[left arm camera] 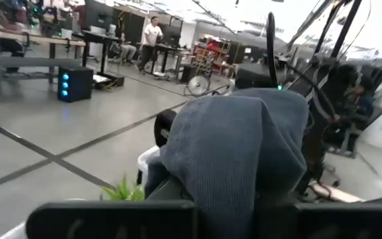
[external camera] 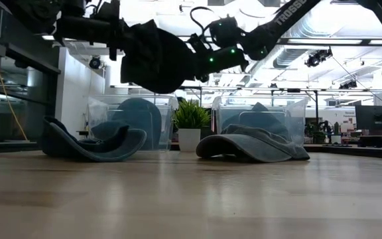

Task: Pick & Place hat
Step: Put the bottom blue cap into the left transparent bin

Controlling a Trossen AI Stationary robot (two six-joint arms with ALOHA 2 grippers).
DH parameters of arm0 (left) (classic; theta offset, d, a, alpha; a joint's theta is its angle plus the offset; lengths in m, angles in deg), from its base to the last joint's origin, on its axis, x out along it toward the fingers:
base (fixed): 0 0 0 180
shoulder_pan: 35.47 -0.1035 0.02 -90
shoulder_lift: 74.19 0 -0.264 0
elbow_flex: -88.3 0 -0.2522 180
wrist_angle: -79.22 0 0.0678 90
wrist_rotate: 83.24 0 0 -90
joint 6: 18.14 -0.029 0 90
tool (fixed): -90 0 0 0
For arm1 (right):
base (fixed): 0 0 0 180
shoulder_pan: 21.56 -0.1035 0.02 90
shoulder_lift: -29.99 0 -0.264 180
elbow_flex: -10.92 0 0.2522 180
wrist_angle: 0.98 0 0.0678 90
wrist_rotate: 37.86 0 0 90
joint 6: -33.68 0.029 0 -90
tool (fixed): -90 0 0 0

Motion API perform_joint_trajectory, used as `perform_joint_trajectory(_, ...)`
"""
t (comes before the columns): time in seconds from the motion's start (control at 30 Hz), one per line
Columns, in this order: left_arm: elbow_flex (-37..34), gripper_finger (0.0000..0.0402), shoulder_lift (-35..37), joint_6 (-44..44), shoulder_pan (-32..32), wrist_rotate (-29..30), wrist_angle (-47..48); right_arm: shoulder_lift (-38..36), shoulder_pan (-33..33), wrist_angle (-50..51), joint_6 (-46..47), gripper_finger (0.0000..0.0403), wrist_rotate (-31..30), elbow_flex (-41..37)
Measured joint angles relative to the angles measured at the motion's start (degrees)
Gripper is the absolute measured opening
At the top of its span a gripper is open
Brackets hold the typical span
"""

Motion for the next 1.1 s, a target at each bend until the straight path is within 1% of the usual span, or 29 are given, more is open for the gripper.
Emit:
perform_joint_trajectory(0.1,0.00,0.0015,0.93,-2.19,0.02,0.87,0.62,0.00,-0.04,4.01,0.65,0.0003,-0.09,2.42)
perform_joint_trajectory(0.17,0.01,0.0015,1.59,-3.58,0.02,2.10,0.69,0.00,-0.04,6.86,2.76,0.0003,0.06,4.64)
perform_joint_trajectory(0.37,0.02,0.0015,4.72,-8.03,0.02,3.84,0.80,0.00,0.00,19.49,8.20,0.0002,0.46,12.94)
perform_joint_trajectory(0.5,0.02,0.0015,6.51,-9.47,0.04,3.76,1.46,0.00,0.34,26.02,11.43,0.0002,2.75,17.11)
perform_joint_trajectory(0.57,0.02,0.0015,6.77,-9.61,0.04,3.73,3.05,0.00,0.69,27.83,12.89,0.0002,3.11,18.21)
perform_joint_trajectory(0.67,0.08,0.0015,7.24,-9.64,0.04,2.91,7.99,0.02,1.47,29.36,14.54,0.0002,3.55,19.05)
perform_joint_trajectory(0.73,0.17,0.0015,7.29,-10.54,0.04,1.94,11.95,0.07,2.09,29.88,14.32,0.0002,4.58,19.05)
perform_joint_trajectory(0.83,0.17,0.0019,7.28,-12.04,0.04,1.85,15.94,0.12,2.41,31.02,14.03,0.0002,4.30,19.05)
perform_joint_trajectory(0.9,0.17,0.0033,7.29,-12.14,0.02,0.97,16.10,0.13,2.54,31.38,13.83,0.0002,4.03,19.05)
perform_joint_trajectory(0.97,0.17,0.0058,7.29,-12.12,0.04,-0.37,15.60,0.13,2.66,31.47,13.39,0.0002,3.77,18.96)
perform_joint_trajectory(1.1,0.15,0.0136,7.66,-12.12,0.04,-0.91,15.41,0.13,2.73,32.05,12.43,0.0002,2.79,18.94)
